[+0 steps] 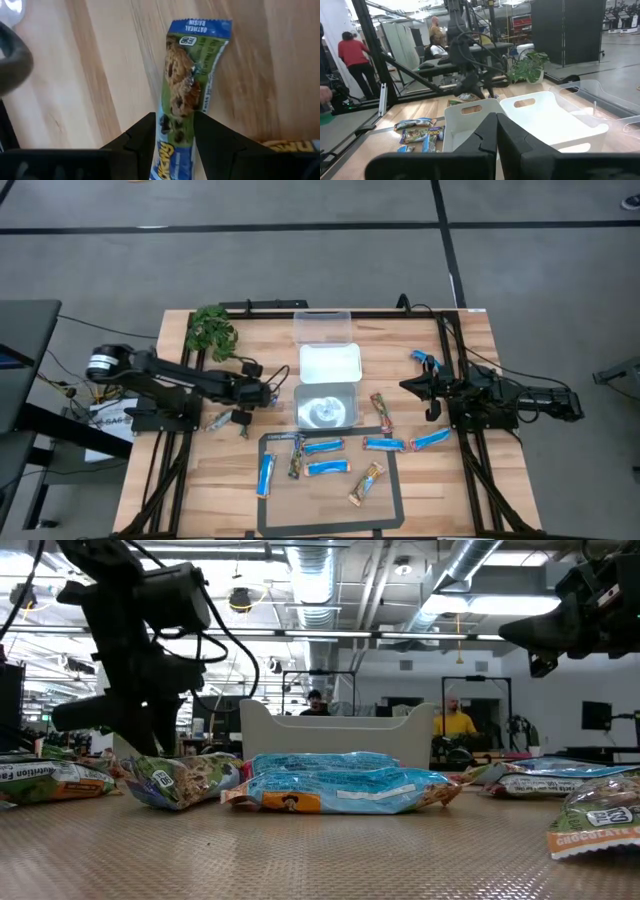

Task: Pick and place Granola Bars by type
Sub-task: Put the blue granola bar into the white bin

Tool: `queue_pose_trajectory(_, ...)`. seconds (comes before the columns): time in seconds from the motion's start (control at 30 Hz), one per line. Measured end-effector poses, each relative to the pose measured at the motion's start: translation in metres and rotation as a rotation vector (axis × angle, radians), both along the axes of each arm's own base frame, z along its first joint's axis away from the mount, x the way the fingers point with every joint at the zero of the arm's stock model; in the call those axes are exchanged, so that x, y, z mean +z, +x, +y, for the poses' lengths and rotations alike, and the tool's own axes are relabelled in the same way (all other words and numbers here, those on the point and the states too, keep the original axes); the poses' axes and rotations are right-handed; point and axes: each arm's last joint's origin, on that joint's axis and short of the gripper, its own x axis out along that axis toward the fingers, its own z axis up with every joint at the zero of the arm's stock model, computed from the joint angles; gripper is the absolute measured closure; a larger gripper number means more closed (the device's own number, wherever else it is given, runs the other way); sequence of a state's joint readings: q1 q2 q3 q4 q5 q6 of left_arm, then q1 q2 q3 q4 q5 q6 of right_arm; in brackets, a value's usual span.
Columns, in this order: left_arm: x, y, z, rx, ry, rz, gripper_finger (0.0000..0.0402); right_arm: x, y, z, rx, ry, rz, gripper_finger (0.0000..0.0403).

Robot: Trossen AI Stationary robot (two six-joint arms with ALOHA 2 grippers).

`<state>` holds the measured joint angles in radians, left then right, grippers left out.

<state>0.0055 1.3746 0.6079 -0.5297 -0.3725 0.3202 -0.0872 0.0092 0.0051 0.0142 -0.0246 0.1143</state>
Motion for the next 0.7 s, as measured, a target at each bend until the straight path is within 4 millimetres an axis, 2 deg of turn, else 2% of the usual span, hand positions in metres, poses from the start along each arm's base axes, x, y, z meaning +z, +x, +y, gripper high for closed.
queue_pose_trajectory(0.7,-0.0071,0.0039,0.0089,-0.056,-0.137,0.021,0.0281,0.0000,0.0000,0.0000,0.000,0.000,0.000,0.0403)
